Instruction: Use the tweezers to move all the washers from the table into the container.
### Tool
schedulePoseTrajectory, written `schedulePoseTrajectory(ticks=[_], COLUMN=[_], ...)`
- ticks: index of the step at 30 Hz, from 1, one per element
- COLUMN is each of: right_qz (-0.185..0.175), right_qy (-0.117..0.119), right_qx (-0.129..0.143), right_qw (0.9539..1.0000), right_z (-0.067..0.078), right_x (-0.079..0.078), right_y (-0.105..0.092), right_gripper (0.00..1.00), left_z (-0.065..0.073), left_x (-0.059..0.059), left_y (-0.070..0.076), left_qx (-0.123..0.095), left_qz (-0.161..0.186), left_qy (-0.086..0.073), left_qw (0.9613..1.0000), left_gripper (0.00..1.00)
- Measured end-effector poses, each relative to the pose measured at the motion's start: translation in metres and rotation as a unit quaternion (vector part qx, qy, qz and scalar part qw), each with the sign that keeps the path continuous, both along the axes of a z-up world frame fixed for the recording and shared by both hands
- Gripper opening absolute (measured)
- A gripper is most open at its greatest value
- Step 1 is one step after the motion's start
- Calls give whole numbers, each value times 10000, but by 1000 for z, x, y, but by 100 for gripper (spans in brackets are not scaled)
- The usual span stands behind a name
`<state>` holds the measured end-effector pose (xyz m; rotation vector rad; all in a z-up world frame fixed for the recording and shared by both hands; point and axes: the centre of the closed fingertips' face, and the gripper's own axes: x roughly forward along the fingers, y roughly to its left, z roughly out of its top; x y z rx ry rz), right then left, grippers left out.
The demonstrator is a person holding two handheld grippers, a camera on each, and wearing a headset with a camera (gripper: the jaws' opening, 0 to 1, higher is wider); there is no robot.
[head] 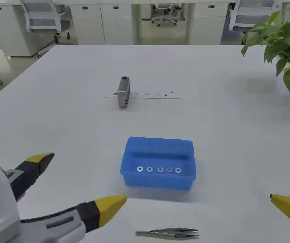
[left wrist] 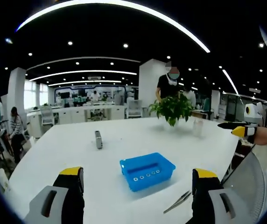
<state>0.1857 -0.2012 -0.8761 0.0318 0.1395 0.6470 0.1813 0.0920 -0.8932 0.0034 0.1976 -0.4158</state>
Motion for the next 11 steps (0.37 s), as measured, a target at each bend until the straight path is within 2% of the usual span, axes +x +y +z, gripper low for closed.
schedulePoseTrajectory(ticks=[2,4,11], right_qz=[-31,-43,-75], right_qy=[-19,-23,8], right_qx=[69,68,11], right_qw=[10000,10000,10000], right_z=[1,0,-6], right_x=[2,2,4], right_y=[0,0,2], right_gripper=[99,99,99], left_z=[10,15,15], left_x=[0,-2,-1], left_y=[1,2,1], left_qx=[-103,-73,-71], left_qz=[89,156,247], left_qy=[-232,-356,-394], left_qw=[9996,9992,9989], left_gripper=[99,99,99])
